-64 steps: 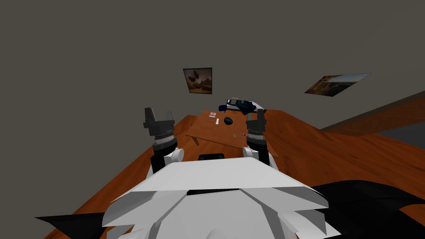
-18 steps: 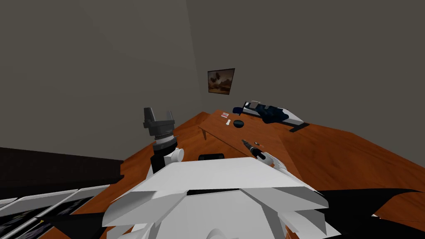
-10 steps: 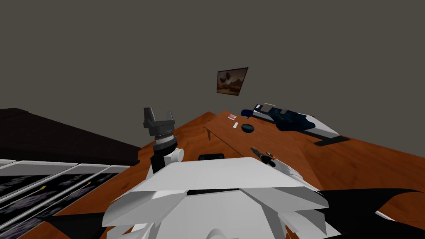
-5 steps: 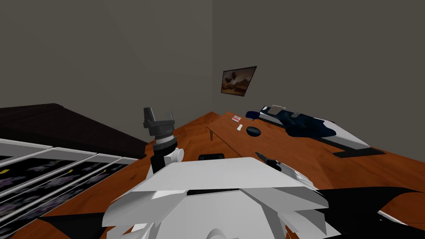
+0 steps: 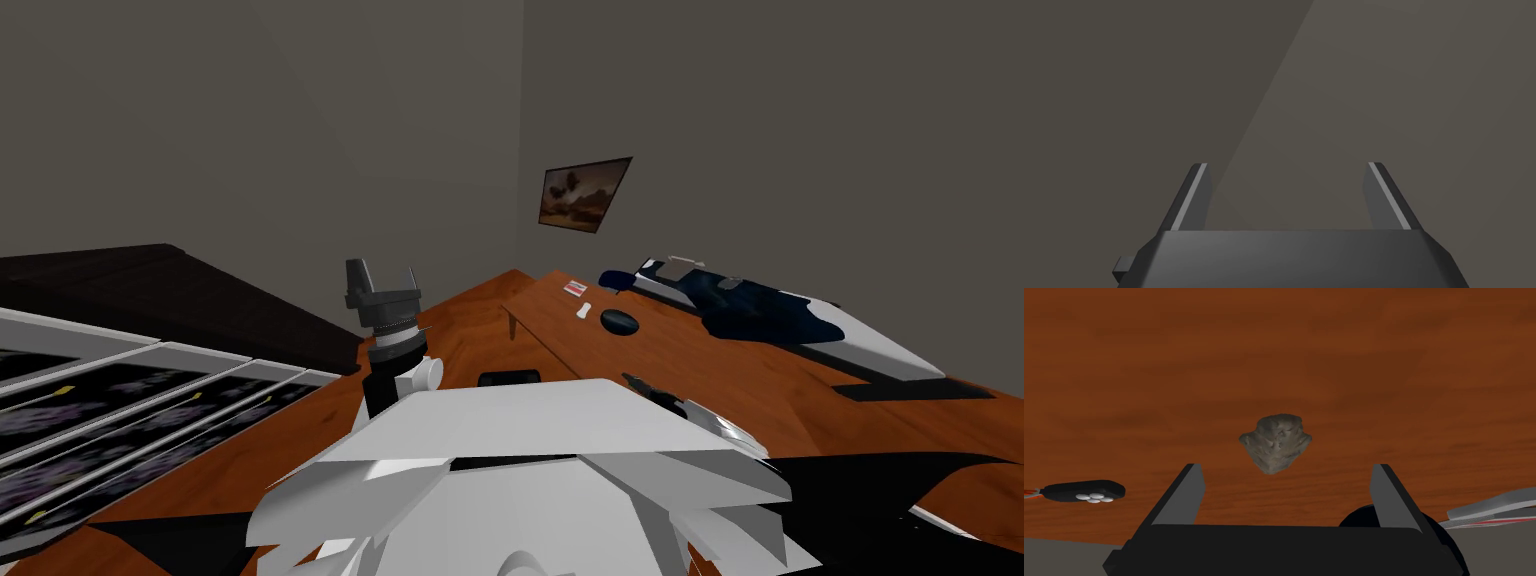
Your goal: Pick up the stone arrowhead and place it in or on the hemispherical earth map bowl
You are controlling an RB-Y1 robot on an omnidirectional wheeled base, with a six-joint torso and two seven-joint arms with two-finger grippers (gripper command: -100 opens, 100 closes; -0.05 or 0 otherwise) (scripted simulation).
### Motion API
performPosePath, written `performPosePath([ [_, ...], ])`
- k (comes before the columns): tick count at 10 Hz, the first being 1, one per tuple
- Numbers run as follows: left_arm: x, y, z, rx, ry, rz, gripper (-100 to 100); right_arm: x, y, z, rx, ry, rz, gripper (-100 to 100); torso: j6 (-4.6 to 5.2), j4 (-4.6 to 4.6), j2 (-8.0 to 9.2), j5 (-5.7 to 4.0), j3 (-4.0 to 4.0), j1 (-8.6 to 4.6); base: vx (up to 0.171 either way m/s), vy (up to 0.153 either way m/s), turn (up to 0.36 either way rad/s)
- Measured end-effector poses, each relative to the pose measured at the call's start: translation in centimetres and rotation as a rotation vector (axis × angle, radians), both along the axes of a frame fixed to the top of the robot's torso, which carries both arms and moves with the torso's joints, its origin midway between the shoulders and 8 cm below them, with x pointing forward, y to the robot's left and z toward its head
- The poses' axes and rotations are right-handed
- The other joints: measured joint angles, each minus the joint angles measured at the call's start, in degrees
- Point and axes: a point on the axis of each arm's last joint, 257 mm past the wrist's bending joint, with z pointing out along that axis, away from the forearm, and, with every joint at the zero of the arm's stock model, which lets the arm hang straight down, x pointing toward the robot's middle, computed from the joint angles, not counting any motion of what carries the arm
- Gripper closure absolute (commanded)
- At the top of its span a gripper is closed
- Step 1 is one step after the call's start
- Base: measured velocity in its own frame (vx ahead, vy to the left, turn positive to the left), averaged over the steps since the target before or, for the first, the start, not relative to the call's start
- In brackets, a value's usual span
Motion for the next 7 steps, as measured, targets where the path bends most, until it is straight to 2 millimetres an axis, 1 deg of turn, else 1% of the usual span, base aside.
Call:
performPosePath([
  [1,0.0,0.0,0.0,0.0,0.0,0.0,0,0.5,0.1,-0.1,-0.002,-0.008,-0.013,-100,-0.04,0.04,0.17,-0.02,0.09,-0.1,-0.115,-0.066,0.233],
  [3,0.0,0.0,0.0,0.0,0.0,0.0,0,1.4,-0.2,-0.1,-0.016,-0.018,-0.043,-100,0.03,0.09,0.44,-0.05,0.25,-0.22,-0.115,-0.052,0.077],
  [7,0.0,0.0,0.0,0.0,0.0,0.0,0,2.5,-0.2,-0.3,-0.029,-0.023,-0.082,-100,0.02,0.08,0.34,-0.03,0.2,-0.09,-0.084,-0.024,0.097],
])
